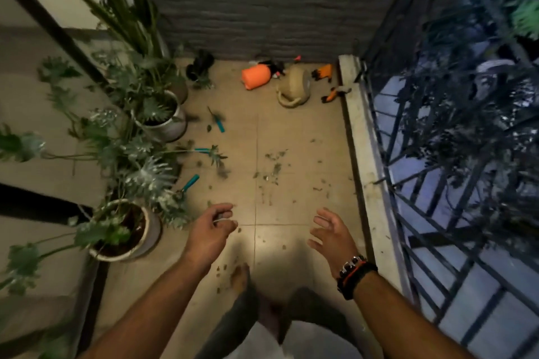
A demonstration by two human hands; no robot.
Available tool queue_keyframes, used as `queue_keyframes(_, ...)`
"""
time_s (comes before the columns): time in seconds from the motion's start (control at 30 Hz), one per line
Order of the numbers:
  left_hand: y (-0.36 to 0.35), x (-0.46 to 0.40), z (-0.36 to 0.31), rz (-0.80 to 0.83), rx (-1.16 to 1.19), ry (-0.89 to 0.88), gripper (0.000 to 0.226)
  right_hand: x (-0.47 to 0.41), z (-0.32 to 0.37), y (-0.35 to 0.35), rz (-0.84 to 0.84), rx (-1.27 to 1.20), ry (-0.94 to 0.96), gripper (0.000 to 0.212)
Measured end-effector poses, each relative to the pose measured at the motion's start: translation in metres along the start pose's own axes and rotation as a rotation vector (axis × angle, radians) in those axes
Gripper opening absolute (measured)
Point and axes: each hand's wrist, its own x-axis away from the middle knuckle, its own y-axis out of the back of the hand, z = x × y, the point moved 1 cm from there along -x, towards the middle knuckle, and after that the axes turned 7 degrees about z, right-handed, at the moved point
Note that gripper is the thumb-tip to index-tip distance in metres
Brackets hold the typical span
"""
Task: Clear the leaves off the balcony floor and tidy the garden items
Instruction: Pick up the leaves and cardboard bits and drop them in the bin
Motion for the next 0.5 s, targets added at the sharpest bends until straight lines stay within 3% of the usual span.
queue_keyframes(0.27,-0.038,-0.139,-0.007,0.117,-0.142,0.093,0.032,-0.114,0.01,0.024,-0.141,-0.172,-0.026,0.042)
queue_keyframes(0.5,-0.109,-0.274,0.027,0.022,-0.103,0.152,0.025,-0.273,0.001,0.058,-0.112,-0.167,-0.066,0.05)
